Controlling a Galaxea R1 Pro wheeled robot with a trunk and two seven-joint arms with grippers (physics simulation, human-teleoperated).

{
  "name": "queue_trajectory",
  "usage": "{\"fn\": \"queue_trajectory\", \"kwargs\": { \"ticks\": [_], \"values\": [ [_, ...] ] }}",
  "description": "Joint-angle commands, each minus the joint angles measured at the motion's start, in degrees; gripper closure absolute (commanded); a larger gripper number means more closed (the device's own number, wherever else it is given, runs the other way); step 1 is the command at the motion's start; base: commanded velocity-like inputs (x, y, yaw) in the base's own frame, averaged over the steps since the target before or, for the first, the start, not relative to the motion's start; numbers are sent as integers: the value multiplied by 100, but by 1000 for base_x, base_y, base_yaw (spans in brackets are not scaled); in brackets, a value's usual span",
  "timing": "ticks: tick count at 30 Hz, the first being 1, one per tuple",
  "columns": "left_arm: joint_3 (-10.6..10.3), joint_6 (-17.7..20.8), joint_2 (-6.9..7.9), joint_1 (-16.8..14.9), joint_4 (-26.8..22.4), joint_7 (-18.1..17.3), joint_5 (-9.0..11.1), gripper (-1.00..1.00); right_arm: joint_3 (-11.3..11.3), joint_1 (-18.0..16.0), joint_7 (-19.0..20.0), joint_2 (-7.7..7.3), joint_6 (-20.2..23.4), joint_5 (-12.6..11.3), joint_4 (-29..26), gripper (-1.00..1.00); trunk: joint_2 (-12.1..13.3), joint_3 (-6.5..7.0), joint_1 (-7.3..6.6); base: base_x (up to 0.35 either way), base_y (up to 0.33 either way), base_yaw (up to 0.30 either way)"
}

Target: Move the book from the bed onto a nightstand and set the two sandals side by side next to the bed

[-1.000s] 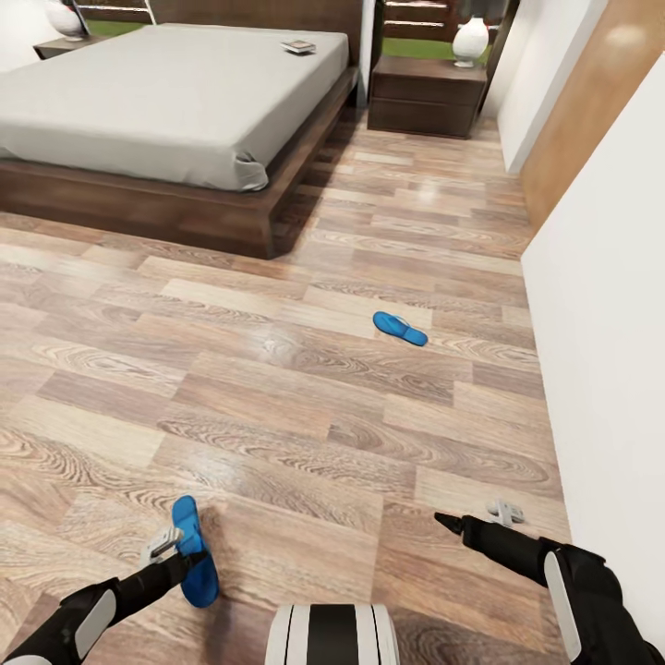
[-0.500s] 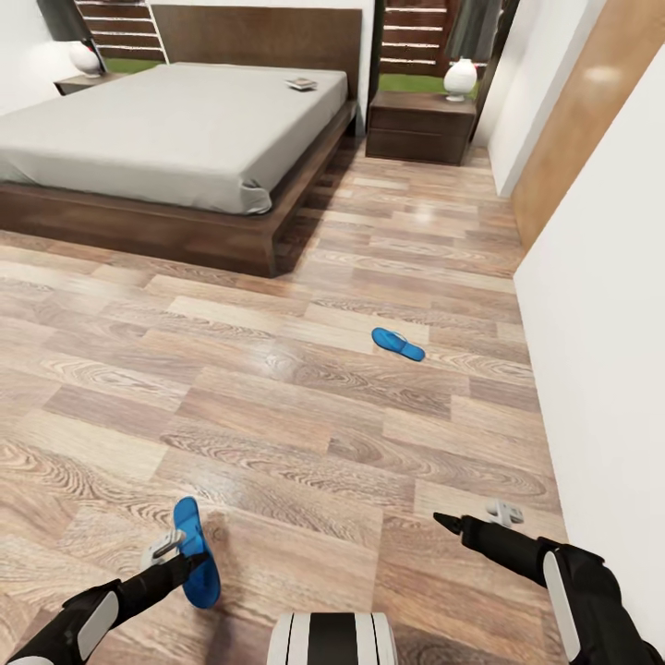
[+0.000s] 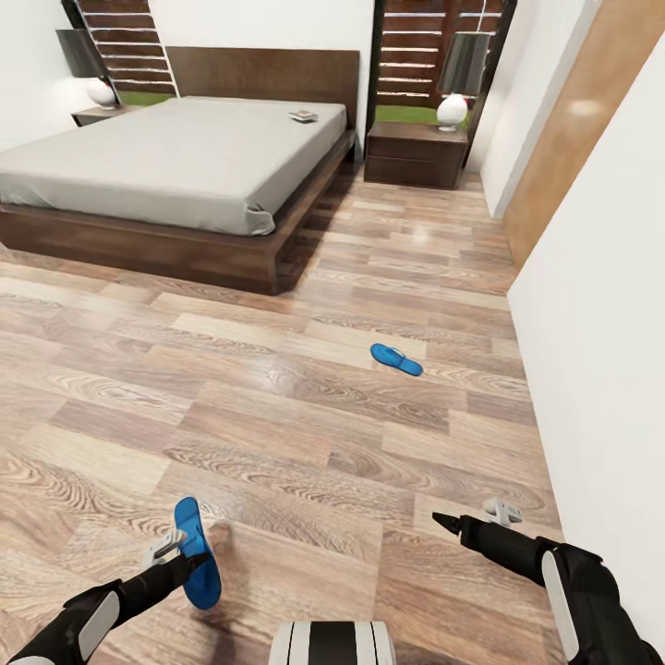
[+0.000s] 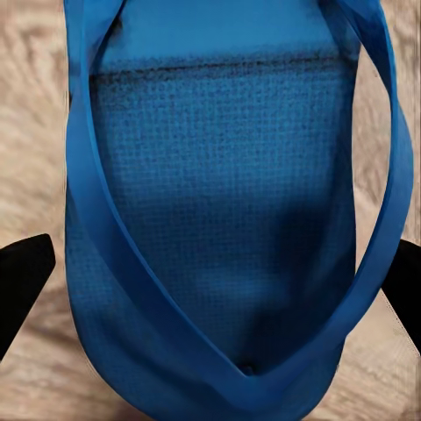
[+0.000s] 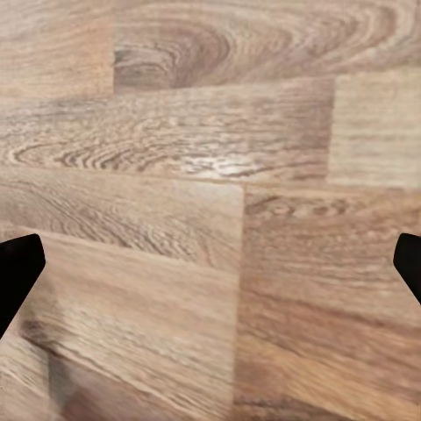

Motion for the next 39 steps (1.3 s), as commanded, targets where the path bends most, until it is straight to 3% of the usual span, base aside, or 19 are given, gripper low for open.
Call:
{"fn": "queue_trajectory", "kwargs": {
  "ticks": [1,8,10,14,18,22,31,39],
  "values": [
    [23,52,-3,-1,0,-17,31,100,-6,-3,20,1,34,-3,-3,-100,0,19,-3,0,0,0],
    [25,52,-37,-1,0,-20,31,100,108,0,-10,52,-23,46,55,-100,9,174,-21,0,0,0],
    [24,52,-39,-1,0,-21,33,100,295,3,-21,98,-32,49,153,-100,12,218,-27,0,0,0],
    [22,52,-43,-1,-6,-21,39,100,875,5,-31,191,-40,48,548,-100,17,307,-37,0,0,0],
    [23,50,-140,-1,-7,-16,28,100,1026,5,-32,208,-42,54,929,-100,23,396,-47,0,0,0],
    [50,50,-177,51,-62,-73,78,100,1155,-4,-94,245,-169,-2,794,-100,23,395,-47,0,0,0],
    [50,52,-231,83,-70,-75,270,100,1157,-24,-86,243,-456,-11,645,-100,23,395,-47,0,0,0],
    [50,52,-237,87,-70,-73,329,100,1156,-22,-85,245,-710,-12,648,-100,34,572,-68,0,0,0]
  ]
}}
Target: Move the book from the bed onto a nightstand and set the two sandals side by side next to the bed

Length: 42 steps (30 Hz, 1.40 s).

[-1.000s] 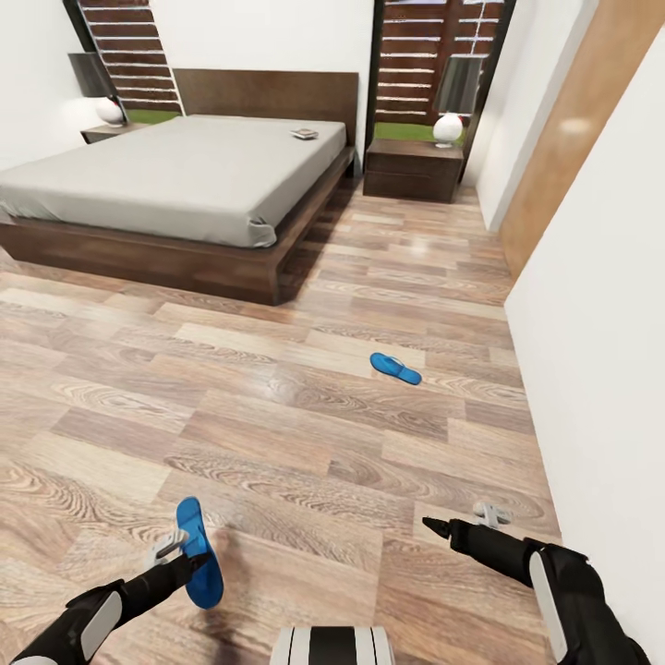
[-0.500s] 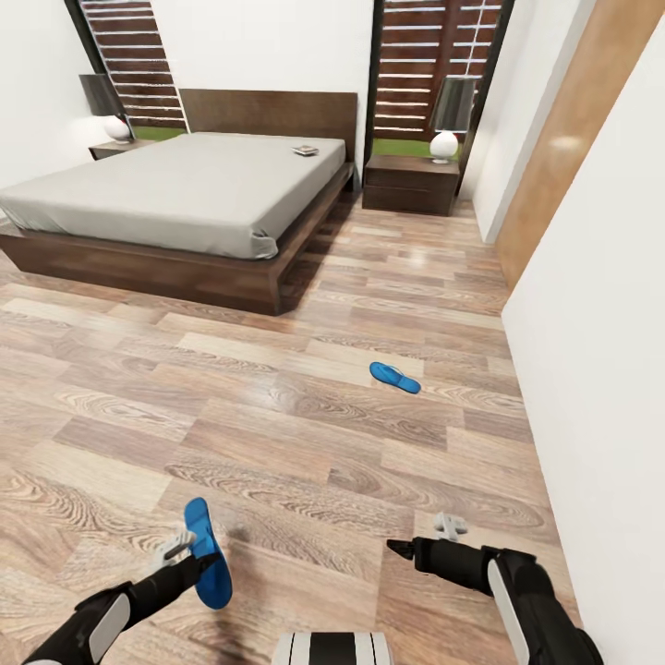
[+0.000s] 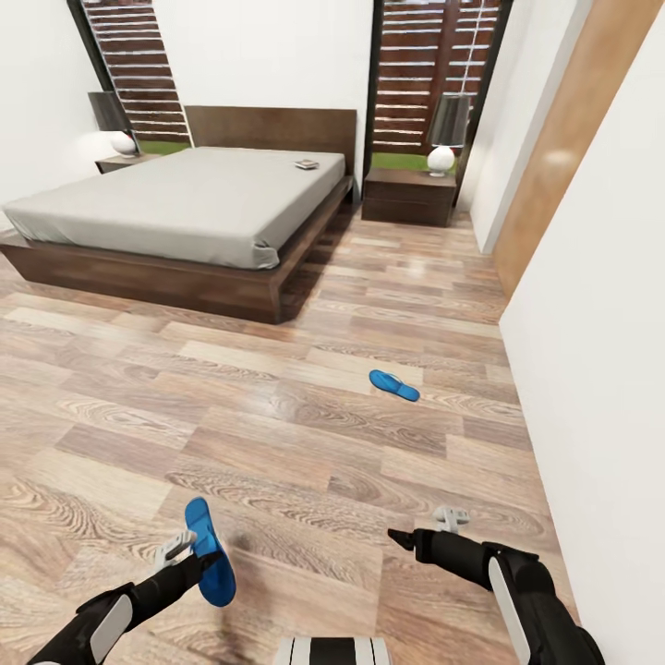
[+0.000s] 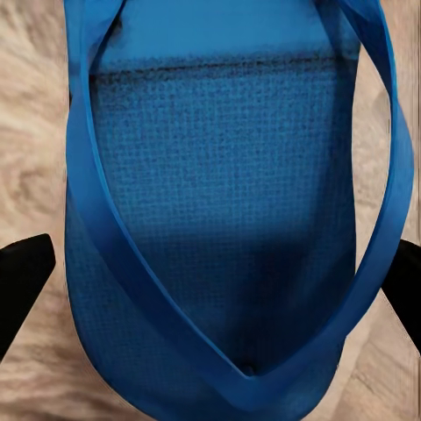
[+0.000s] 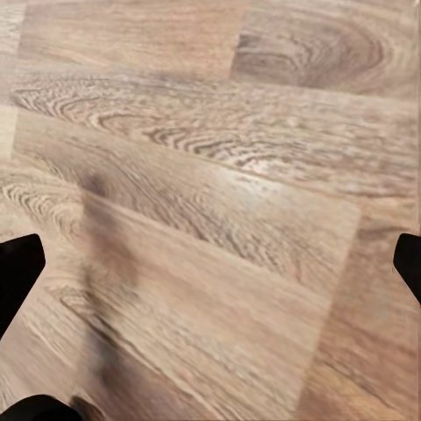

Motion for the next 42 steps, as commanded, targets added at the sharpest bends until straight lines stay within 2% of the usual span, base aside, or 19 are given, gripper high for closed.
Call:
{"fn": "queue_trajectory", "kwargs": {
  "ticks": [1,10,11,42],
  "values": [
    [21,52,0,-2,1,-17,34,100,-19,-4,23,6,11,-4,-5,-100,0,19,-3,0,0,0],
    [21,52,0,-2,1,-23,34,100,-19,-5,23,0,-275,-4,-4,-100,12,218,-27,0,0,0],
    [21,52,0,-3,1,-25,35,100,-19,-3,23,0,-1645,-4,-4,-100,13,240,-29,0,0,0],
    [21,57,0,-1,1,-26,35,100,-19,-2,23,-1,-1645,-4,-4,-100,55,927,-109,0,0,0]
  ]
}}
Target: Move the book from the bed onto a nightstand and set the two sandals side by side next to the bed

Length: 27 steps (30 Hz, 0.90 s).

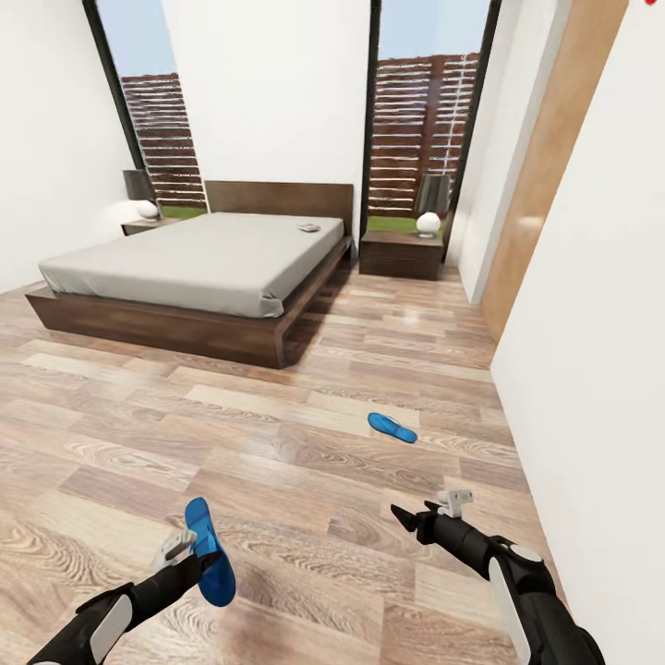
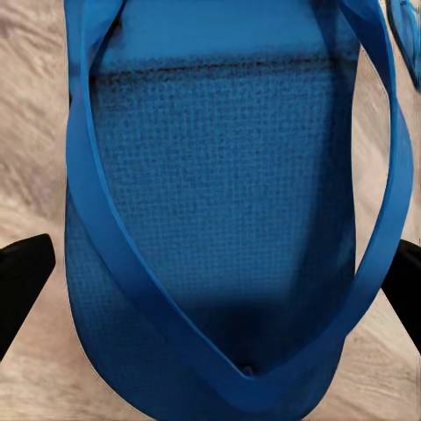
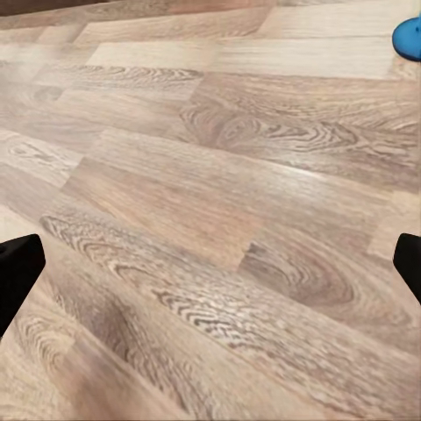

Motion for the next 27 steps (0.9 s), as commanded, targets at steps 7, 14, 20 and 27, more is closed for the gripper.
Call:
{"fn": "queue_trajectory", "kwargs": {
  "ticks": [7,14,20,27],
  "values": [
    [25,48,0,-2,1,-352,31,100,-19,-3,32,7,47,-11,-2,-100,8,151,-19,0,0,0],
    [30,39,41,-2,1,-1250,-8,100,-10,-4,50,13,47,-14,7,-100,17,306,-37,0,0,0],
    [18,38,86,-2,1,-1425,-11,100,351,-6,134,1,47,-16,11,-100,25,439,-52,0,0,0],
    [12,38,139,-3,6,-1786,-23,100,1161,-6,626,-21,44,-24,12,-100,34,594,-70,0,0,0]
  ]
}}
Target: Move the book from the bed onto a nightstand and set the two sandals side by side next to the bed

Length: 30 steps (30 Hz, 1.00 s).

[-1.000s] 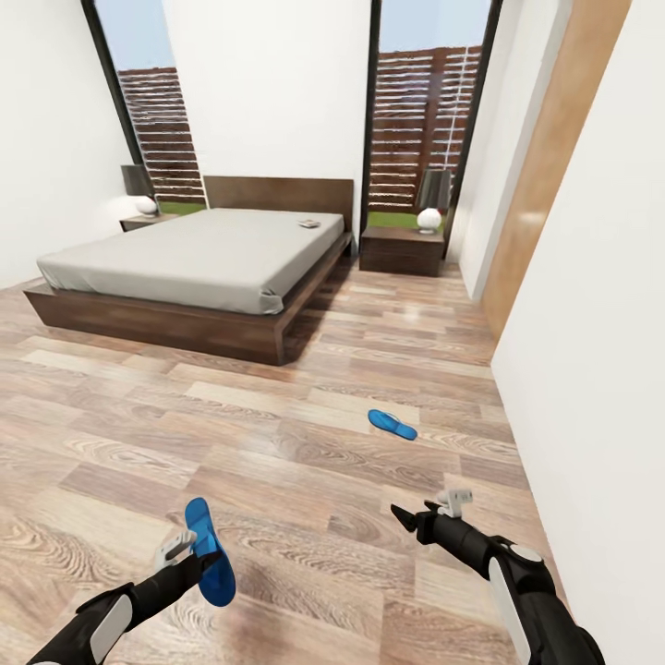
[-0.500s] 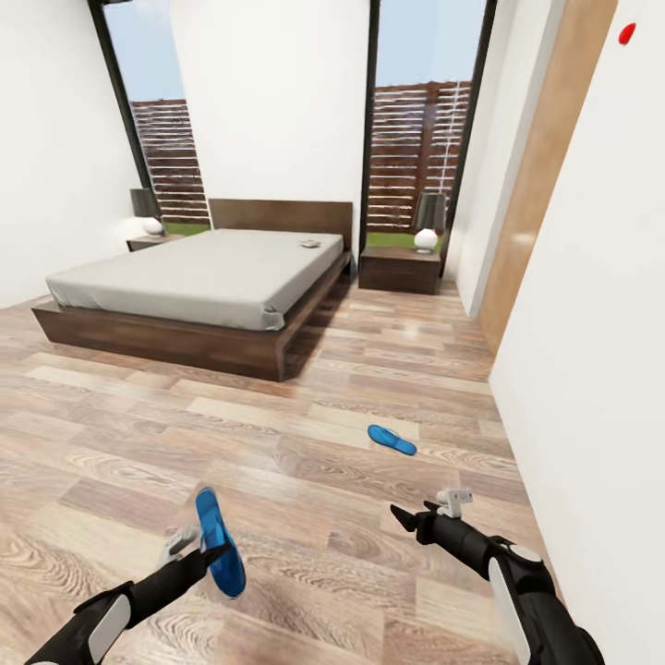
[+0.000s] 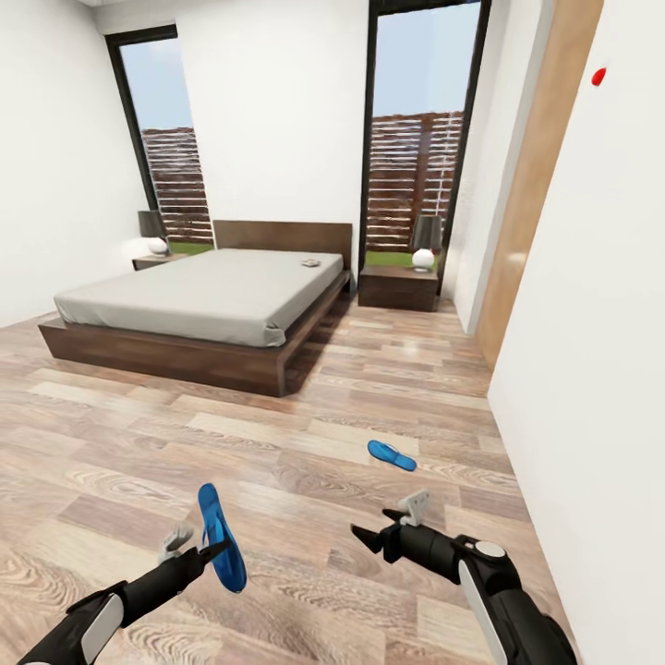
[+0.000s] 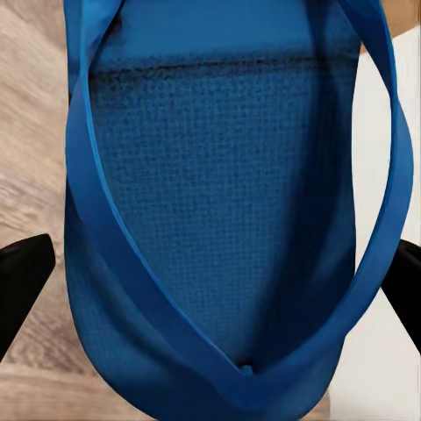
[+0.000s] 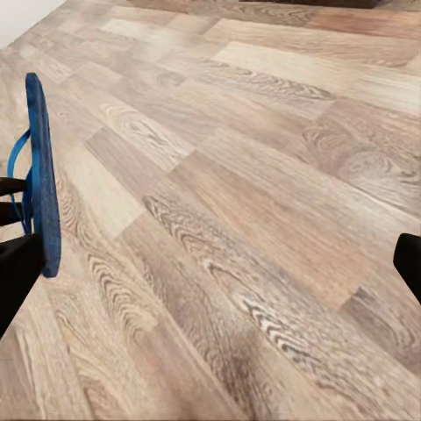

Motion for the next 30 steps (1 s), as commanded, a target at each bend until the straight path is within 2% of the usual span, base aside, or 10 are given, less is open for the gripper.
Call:
{"fn": "queue_trajectory", "kwargs": {
  "ticks": [1,3,5,8,9,12,17,28,30],
  "values": [
    [9,53,3,-2,4,-28,28,100,13,-1,16,9,42,4,-4,-100,0,17,-3,0,0,0],
    [9,53,9,-3,5,-40,25,100,24,0,5,21,40,23,12,-100,2,62,-9,0,0,0],
    [8,53,84,-2,6,-54,29,100,17,0,-150,27,39,33,21,-100,5,106,-14,0,0,0],
    [2,53,149,-1,19,-123,29,100,11,0,-533,29,37,36,38,-100,9,172,-22,0,0,0],
    [1,53,190,-1,37,-237,23,100,14,-2,-848,30,31,37,111,-100,10,195,-24,0,0,0],
    [0,44,225,-1,58,-319,17,100,17,-1,-1161,30,-4,37,325,-100,14,261,-32,0,0,0],
    [-14,-47,214,6,65,-333,10,100,18,-2,-1255,28,-28,8,516,-100,23,372,-46,0,0,0],
    [-15,-70,215,8,68,-356,14,100,24,0,-1281,36,-31,8,549,-100,464,569,-287,0,0,0],
    [-13,-70,213,8,68,-356,20,100,31,0,-1277,38,-36,-1,768,-100,545,605,-331,0,0,0]
  ]
}}
